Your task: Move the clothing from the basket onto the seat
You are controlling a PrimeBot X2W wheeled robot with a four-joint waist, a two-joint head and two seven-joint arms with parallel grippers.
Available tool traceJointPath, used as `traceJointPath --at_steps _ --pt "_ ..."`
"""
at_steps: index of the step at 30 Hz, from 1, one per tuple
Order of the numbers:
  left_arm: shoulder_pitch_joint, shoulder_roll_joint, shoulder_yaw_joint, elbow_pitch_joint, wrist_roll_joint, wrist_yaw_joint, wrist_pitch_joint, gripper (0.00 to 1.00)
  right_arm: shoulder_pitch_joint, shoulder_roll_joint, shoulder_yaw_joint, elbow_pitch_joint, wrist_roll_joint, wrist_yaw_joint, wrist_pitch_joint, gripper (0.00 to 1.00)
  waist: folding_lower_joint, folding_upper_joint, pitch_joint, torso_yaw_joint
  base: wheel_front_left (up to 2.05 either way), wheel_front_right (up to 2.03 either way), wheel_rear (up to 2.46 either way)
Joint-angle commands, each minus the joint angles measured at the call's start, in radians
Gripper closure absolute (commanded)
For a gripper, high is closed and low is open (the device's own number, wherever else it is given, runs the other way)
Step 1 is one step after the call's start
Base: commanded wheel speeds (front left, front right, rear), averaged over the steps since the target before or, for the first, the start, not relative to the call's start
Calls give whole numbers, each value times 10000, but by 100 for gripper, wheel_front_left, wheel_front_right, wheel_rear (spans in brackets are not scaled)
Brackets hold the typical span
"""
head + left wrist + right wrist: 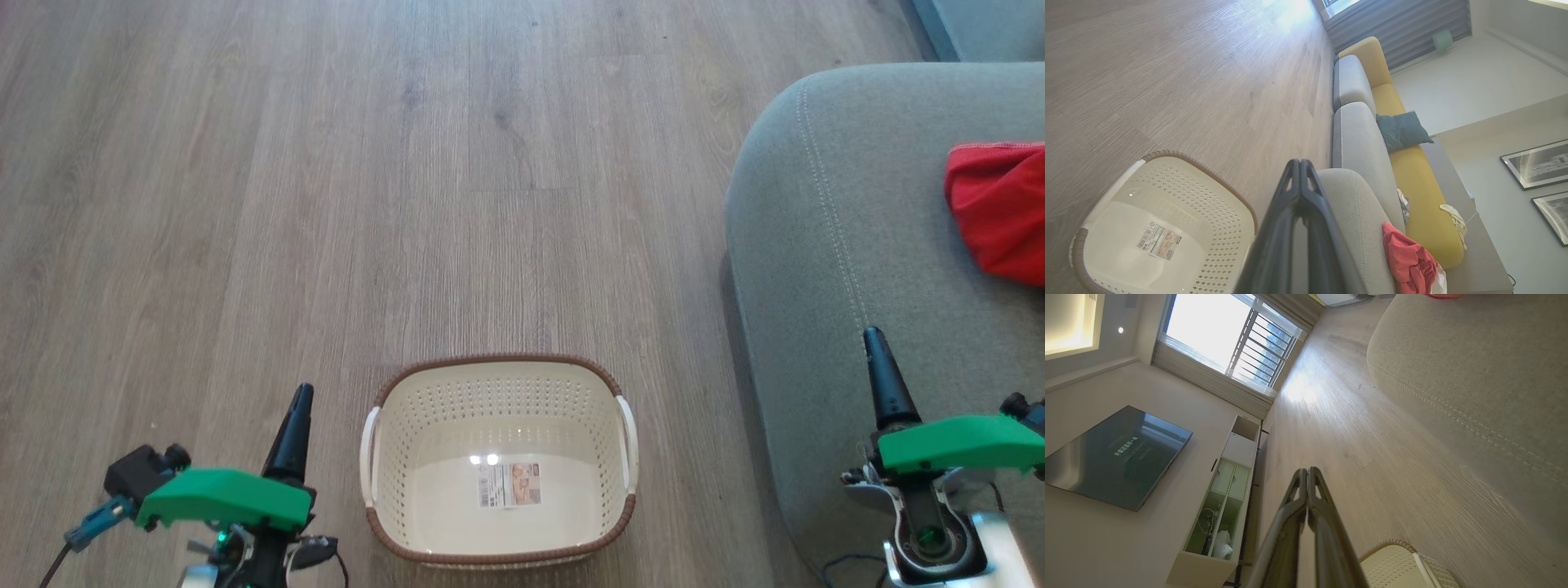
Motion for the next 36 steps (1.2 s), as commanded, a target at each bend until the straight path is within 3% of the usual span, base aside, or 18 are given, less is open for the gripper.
traceJointPath --at_steps 1,36 --pt "-515 141 311 -275 -236 -123 49 100 -239 11 70 -282 267 -1 81 100 0 0 -8 -4 0 0 0" --pt "-582 129 1460 -174 -3933 -816 1095 100 -210 145 -186 -218 4174 -2 1127 100 0 0 -291 -143 0 0 0"
